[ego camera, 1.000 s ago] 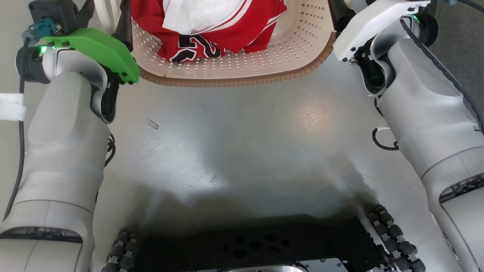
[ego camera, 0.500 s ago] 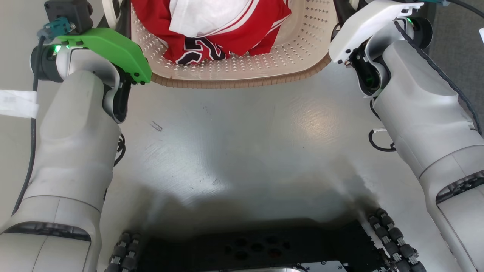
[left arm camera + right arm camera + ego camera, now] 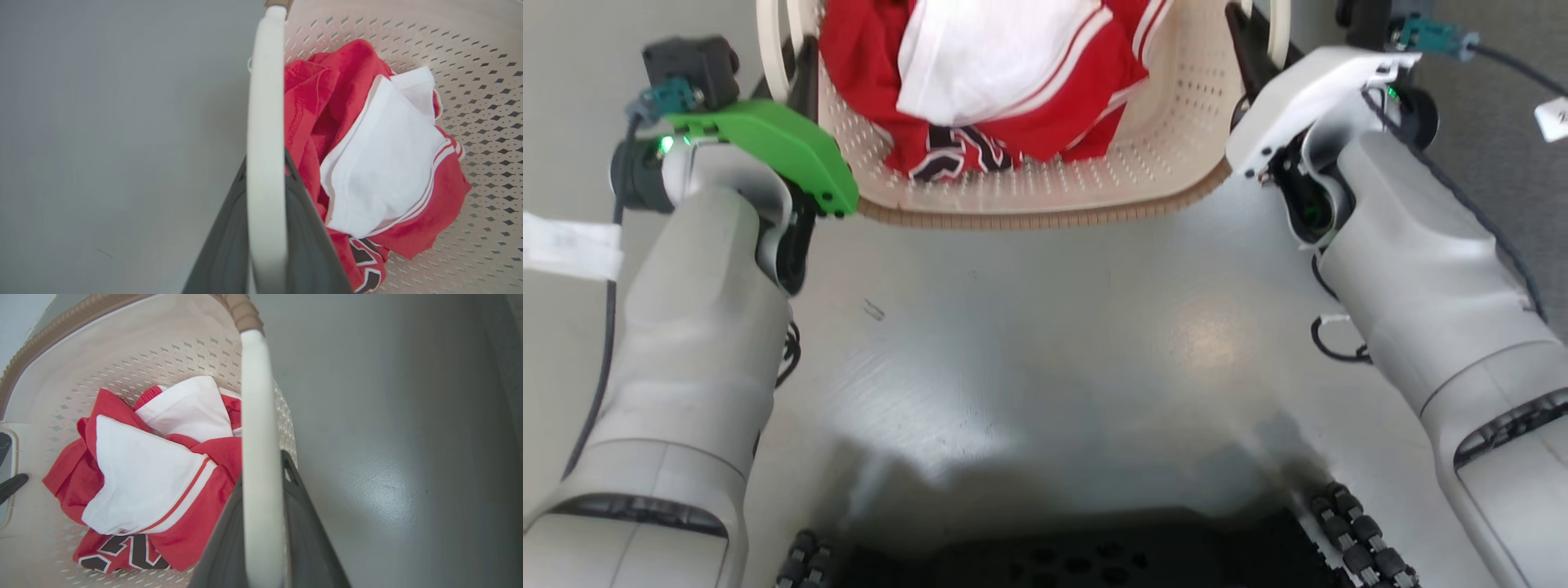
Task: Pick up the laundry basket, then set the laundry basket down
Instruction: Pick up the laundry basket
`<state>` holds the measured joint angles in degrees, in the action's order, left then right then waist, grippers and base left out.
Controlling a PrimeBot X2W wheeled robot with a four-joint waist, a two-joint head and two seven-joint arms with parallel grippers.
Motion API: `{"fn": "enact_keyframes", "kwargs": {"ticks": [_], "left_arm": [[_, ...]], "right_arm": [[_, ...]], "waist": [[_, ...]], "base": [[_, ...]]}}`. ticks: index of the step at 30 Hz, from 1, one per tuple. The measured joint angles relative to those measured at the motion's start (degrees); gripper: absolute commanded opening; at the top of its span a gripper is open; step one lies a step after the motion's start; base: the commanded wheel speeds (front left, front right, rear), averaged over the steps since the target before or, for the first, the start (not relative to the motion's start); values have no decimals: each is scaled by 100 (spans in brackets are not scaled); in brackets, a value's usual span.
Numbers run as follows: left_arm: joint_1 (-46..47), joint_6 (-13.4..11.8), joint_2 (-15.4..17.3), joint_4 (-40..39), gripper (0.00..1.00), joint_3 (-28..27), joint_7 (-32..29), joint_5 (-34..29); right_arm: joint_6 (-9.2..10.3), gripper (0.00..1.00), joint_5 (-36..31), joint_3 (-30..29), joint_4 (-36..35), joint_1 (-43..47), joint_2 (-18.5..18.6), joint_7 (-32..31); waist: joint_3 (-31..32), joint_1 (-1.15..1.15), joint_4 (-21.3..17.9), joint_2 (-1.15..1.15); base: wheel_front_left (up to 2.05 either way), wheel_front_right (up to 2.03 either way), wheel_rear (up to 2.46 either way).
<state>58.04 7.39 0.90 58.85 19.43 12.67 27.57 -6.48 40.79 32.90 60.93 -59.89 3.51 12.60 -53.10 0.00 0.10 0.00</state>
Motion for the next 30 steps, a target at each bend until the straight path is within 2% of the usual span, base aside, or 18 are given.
{"fn": "enact_keyframes", "kwargs": {"ticks": [8, 30], "left_arm": [[-356, 18, -33, 246, 0, 122, -4, 196], [-1370, 43, -142, 789, 0, 319, -530, 668]], "right_arm": [[-4, 0, 197, 204, 174, 343, -49, -23], [-5, 0, 953, 659, 278, 1482, -126, -753]], "waist": [[553, 0, -58, 0], [2329, 0, -206, 0]], "base": [[0, 0, 0], [0, 0, 0]]}}
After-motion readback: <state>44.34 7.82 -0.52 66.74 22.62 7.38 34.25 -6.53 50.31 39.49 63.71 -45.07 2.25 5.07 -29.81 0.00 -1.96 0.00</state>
